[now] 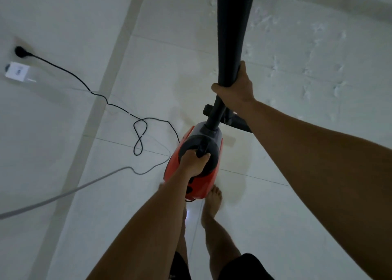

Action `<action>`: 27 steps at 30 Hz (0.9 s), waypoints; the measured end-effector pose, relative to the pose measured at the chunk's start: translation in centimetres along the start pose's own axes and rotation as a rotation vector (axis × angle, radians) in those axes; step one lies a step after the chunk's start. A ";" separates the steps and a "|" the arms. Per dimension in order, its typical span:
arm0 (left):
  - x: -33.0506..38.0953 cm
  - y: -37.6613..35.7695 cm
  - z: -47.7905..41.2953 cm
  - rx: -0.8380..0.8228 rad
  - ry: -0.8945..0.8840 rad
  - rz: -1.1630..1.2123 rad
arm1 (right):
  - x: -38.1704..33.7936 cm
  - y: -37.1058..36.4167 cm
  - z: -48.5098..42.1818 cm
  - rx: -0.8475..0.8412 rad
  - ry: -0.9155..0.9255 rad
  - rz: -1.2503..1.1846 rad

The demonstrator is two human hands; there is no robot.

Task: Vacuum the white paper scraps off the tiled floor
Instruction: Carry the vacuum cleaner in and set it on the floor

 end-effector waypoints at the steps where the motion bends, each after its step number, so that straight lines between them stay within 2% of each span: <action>1: -1.5 -0.6 -0.2 0.001 0.013 0.005 | 1.1 -0.9 0.5 -0.006 -0.006 0.001; 11: -15.9 -3.3 -2.5 -0.032 0.039 -0.038 | 10.1 -10.5 5.2 -0.036 -0.058 0.028; 20: -27.4 -1.2 -1.6 -0.022 0.018 -0.097 | 16.1 -19.6 10.9 -0.004 -0.139 0.003; 27: -32.8 1.6 2.0 -0.033 0.100 -0.178 | 17.2 -24.1 15.8 -0.056 -0.204 -0.023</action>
Point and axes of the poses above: each hand's wrist, its own z-axis away from the middle knuckle, its own y-axis out of the back of the hand, x = y × z, the point moved 8 cm from there along -z, towards the middle knuckle, and after that the axes turned 5 degrees about -y, right-handed, at the moved point
